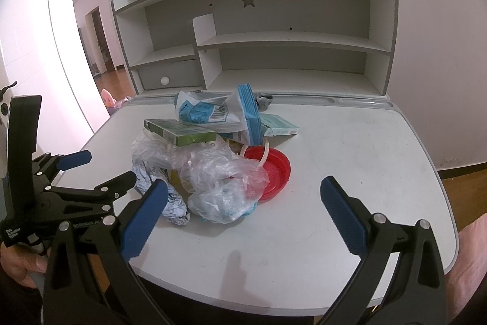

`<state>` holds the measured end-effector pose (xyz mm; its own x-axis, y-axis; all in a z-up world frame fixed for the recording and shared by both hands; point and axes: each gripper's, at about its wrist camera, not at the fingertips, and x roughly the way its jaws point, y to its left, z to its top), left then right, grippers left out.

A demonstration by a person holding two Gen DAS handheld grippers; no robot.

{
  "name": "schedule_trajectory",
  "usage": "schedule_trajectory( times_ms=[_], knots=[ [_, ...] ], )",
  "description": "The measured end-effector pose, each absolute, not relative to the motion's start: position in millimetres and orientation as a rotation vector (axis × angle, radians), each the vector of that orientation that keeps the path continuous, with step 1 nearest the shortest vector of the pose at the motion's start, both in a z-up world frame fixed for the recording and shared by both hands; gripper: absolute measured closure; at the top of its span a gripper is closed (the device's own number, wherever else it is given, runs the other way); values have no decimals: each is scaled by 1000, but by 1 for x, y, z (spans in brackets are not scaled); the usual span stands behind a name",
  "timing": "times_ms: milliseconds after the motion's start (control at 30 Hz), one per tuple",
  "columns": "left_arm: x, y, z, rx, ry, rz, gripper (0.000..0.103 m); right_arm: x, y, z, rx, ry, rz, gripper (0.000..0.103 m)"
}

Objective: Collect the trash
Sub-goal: 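Approach the trash pile on the desk with both tools open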

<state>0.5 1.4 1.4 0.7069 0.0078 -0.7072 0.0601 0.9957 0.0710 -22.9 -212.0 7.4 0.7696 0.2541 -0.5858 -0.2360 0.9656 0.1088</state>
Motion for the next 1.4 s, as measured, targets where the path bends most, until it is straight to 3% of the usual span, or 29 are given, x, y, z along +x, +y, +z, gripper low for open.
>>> schedule_trajectory(
  times_ms=[1400],
  knots=[
    [13,16,-6,47,840,-61,6,-9,-207,10,60,668,395,6]
  ],
)
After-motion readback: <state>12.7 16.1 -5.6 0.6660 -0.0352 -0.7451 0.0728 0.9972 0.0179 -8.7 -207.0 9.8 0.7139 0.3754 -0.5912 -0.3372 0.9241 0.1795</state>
